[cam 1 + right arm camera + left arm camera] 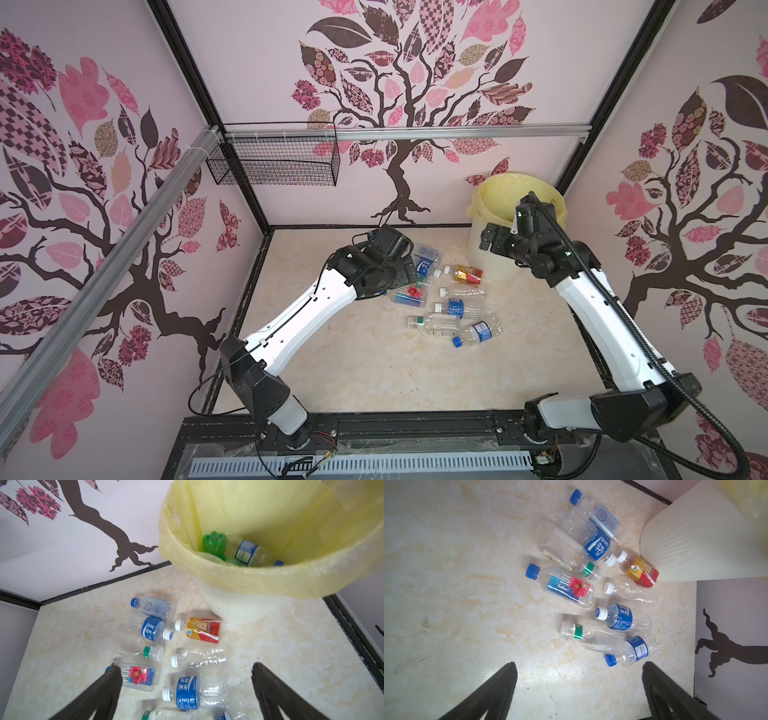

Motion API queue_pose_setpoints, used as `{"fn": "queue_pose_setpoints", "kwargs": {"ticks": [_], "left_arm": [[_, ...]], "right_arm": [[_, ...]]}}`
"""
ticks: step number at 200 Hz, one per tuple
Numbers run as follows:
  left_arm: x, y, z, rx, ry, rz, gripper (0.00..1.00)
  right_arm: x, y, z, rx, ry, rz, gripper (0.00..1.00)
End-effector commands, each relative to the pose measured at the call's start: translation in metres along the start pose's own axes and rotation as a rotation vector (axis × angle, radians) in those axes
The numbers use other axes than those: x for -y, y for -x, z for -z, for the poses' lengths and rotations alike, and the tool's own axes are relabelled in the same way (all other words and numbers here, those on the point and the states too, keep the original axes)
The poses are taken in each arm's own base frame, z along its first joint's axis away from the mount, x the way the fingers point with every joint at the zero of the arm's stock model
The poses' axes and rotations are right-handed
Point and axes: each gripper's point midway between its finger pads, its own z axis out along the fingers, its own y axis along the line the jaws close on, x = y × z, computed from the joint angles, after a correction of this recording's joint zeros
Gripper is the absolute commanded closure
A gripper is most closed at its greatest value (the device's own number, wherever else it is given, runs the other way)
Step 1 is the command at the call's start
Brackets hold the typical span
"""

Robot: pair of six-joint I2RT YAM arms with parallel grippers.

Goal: Throw the plastic bottles in the bin
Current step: 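Grasp the green-labelled clear tea bottle's white cap with the left gripper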

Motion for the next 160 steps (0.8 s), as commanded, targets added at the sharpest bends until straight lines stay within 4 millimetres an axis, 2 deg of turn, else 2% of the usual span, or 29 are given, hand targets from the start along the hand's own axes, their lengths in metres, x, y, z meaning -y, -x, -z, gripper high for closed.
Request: {"fn": "queue_pose_setpoints", "kwargs": {"ticks": [1,25,48,65,114,160], "left_arm": [[0.006,-0.017,-0.015,-0.05,-0.079,0.188,0.03],[0.003,-0.044,-0.04,-0.143,-0.101,0.356,0.03],[-0.004,-0.069,-0.067,-0.228,-0.095,0.514,0.03],[-0.007,-0.08,-0.083,-0.268,-0.069,0.603,0.03],[-0.003,-0.094,-0.119,-0.342,0.015,0.718,0.07],[-0.008,-0.111,-0.146,-0.395,0.114,0.787,0.14]], "right_arm": [[0.005,-0.021,0.017,0.0,0.023,0.034,0.0],[0.014,-0.055,0.02,-0.046,0.035,0.054,0.0],[0.02,-0.078,0.025,-0.079,0.042,0.082,0.0],[0.022,-0.092,0.028,-0.1,0.048,0.105,0.0],[0.021,-0.122,0.032,-0.129,0.041,0.21,0.0],[0.019,-0.132,0.034,-0.136,0.065,0.232,0.0]]}}
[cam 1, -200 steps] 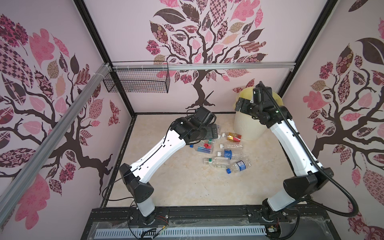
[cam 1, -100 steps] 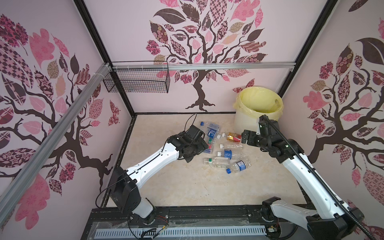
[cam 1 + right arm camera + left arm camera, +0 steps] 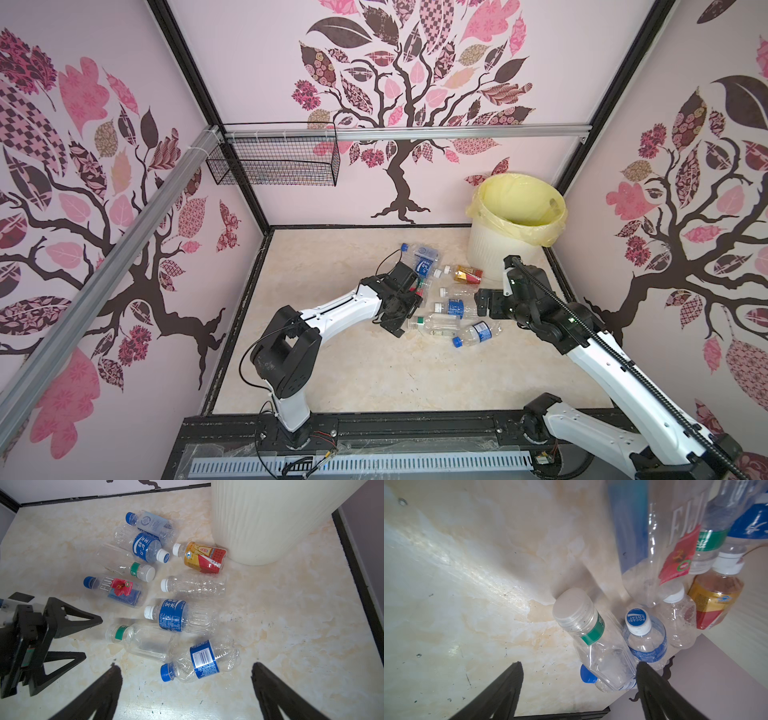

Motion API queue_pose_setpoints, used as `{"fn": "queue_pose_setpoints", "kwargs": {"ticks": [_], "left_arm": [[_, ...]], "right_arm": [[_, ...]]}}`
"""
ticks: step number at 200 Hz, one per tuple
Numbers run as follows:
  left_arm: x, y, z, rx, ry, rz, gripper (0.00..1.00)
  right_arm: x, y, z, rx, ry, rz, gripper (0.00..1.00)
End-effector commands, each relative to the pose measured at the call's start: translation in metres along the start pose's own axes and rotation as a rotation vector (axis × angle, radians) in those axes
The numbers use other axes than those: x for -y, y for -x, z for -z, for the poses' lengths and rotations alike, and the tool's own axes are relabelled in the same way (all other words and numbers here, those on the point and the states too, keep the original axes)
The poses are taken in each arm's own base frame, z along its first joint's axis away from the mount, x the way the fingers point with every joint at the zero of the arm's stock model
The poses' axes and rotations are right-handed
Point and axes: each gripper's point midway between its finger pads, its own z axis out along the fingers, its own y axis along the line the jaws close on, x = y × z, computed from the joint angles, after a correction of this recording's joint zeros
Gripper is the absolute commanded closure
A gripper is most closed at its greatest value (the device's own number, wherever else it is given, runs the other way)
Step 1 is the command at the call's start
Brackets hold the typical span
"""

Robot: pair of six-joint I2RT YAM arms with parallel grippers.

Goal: Throw the plastic bottles in the bin
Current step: 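Grasp the green-labelled clear tea bottle's white cap with the left gripper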

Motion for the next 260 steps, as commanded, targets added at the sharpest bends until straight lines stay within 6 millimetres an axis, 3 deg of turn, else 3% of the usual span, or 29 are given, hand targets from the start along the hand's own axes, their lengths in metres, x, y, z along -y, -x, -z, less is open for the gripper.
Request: {"fn": "queue_pose_setpoints", "kwargs": {"ticks": [1,129,188,260], "left_arm": [[0.007,-0.006,-0.006,-0.026,0.008,0.058,0.14],[0.0,0.001,-0.056,-0.021,0.112,0.095,0.33],[0.002,0.003,-0.063,-0.014,0.136,0.093,0.42],[-0.021,0.011,-0.058,0.012,0.179,0.106,0.53]], "right_arm": [[0.003,0.002,0.006,0.015,-0.012,0.022,0.0],[-0.005,0.006,0.01,0.029,0.033,0.065,0.0],[-0.007,0.006,0.009,0.032,0.042,0.074,0.0],[-0.011,0.005,0.004,0.028,0.059,0.07,0.0]]}}
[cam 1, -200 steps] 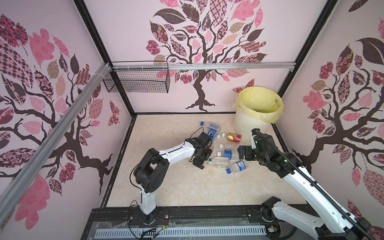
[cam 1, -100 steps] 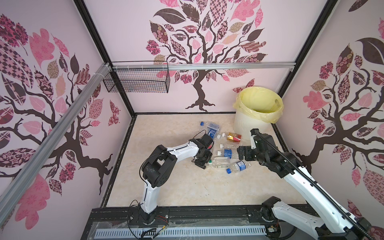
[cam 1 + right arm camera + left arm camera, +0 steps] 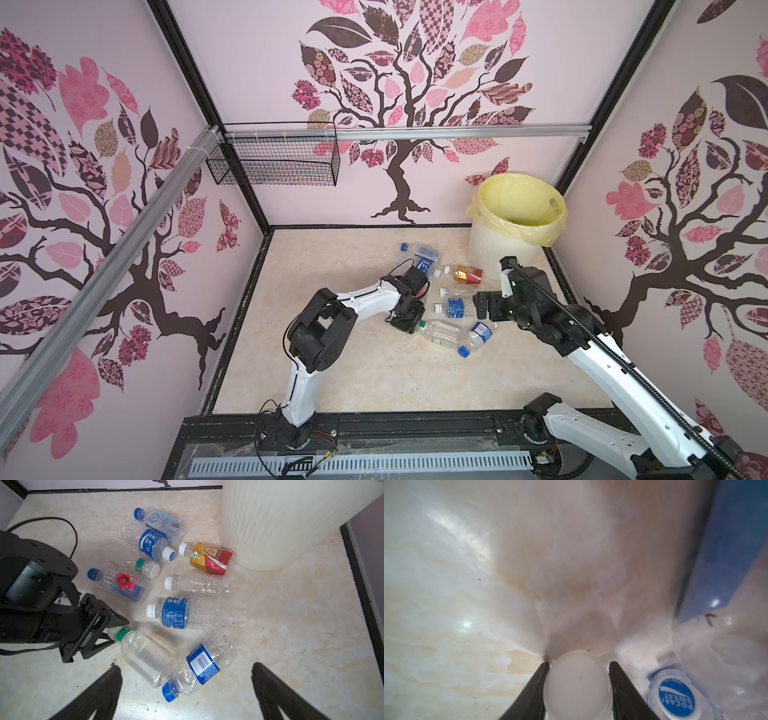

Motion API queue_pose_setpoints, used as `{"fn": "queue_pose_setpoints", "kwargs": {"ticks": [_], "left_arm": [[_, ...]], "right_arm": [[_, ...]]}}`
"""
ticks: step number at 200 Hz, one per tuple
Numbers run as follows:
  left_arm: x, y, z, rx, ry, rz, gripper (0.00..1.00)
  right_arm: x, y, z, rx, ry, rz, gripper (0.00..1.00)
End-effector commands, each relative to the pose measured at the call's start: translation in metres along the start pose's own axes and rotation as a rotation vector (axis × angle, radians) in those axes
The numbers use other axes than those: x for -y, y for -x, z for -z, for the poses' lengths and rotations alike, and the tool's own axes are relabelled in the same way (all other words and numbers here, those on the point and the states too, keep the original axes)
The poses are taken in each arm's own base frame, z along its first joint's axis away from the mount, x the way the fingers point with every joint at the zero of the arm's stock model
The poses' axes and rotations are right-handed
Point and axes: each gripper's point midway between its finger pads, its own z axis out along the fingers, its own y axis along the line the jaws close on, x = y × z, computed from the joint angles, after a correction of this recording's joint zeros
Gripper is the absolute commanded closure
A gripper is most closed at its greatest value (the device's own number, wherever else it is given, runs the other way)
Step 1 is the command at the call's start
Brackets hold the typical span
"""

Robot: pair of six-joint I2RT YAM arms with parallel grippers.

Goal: Throw the plastic bottles in the bin
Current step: 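Grasp the green-labelled clear tea bottle's white cap with the left gripper, then lift the tea bottle with the left gripper while the right gripper approaches it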

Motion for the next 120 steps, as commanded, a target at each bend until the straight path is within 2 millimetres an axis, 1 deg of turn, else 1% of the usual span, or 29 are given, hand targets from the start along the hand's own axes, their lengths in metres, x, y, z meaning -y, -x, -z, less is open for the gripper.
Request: {"fn": "queue_pose_setpoints", "kwargs": {"ticks": [1,29,74,93,120], "left_arm": [[-0.015,0.007,0.002,0.025,0.031,0.01,0.53],[-0.019,0.014,0.004,0.033,0.031,0.026,0.56],[-0.025,0.026,0.013,0.056,0.028,0.013,0.67],[-0.019,0.03,0.025,0.079,0.023,-0.065,0.69],[-0.009,0.036,0.049,0.122,0.004,-0.191,0.71]], "right_arm": [[-0.004,0.002,0.003,0.014,0.021,0.004,0.0],[-0.006,-0.001,0.001,0.005,0.031,-0.005,0.0],[-0.007,-0.006,-0.002,-0.007,0.041,-0.005,0.0],[-0.016,-0.008,-0.003,-0.023,0.087,-0.005,0.0],[-0.035,-0.008,-0.004,-0.046,0.189,-0.032,0.0]]}}
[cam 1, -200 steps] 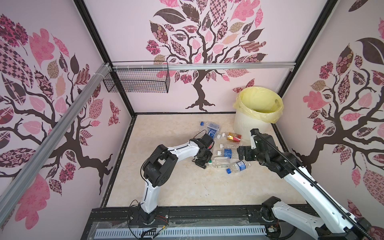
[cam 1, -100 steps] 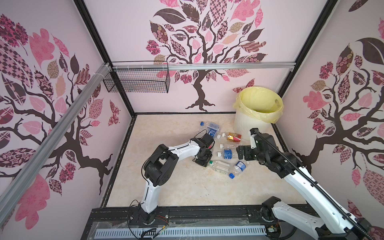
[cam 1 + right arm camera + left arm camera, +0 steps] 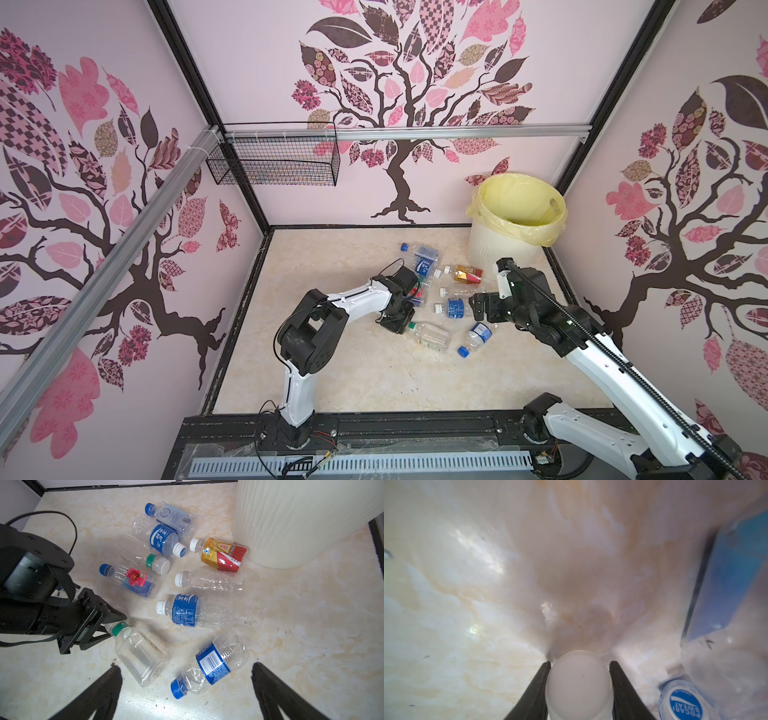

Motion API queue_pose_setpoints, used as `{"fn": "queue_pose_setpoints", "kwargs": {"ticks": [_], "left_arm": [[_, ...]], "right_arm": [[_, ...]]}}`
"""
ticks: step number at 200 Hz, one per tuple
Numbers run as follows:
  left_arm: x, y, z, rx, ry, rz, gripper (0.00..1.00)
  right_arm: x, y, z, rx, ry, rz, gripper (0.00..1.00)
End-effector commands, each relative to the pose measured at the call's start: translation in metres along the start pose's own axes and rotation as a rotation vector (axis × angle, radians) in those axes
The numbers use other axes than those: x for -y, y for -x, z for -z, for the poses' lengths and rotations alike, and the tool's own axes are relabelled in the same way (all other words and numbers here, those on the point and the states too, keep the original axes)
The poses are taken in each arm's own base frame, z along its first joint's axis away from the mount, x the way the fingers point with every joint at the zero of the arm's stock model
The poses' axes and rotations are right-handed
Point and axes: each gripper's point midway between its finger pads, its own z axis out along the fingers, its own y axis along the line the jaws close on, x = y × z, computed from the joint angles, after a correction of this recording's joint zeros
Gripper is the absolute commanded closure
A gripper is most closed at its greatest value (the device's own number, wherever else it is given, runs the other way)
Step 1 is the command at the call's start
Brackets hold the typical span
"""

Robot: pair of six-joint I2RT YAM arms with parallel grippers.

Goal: Throw the plastic bottles in the bin
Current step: 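Lift the tea bottle with the left gripper while the right gripper approaches it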

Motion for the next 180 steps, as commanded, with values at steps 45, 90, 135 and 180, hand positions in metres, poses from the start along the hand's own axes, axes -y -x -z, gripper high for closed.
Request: {"fn": "queue_pose_setpoints", "kwargs": {"ticks": [45,90,135,180], "left_arm": [[0.027,0.024,0.074,0.127,-0.124,-0.306,0.75],[0.053,0.035,0.132,0.256,-0.227,-0.521,0.8],[0.087,0.023,0.2,0.351,-0.391,-0.736,0.8],[0.103,0.008,0.256,0.397,-0.551,-0.803,0.8]], "right_arm": [[-0.047,0.002,-0.004,-0.045,0.244,-0.033,0.0],[-0.067,0.008,-0.008,-0.053,0.35,-0.016,0.0],[-0.088,0.026,-0.007,-0.039,0.444,-0.023,0.0],[-0.111,0.051,-0.001,0.001,0.556,-0.036,0.0]]}}
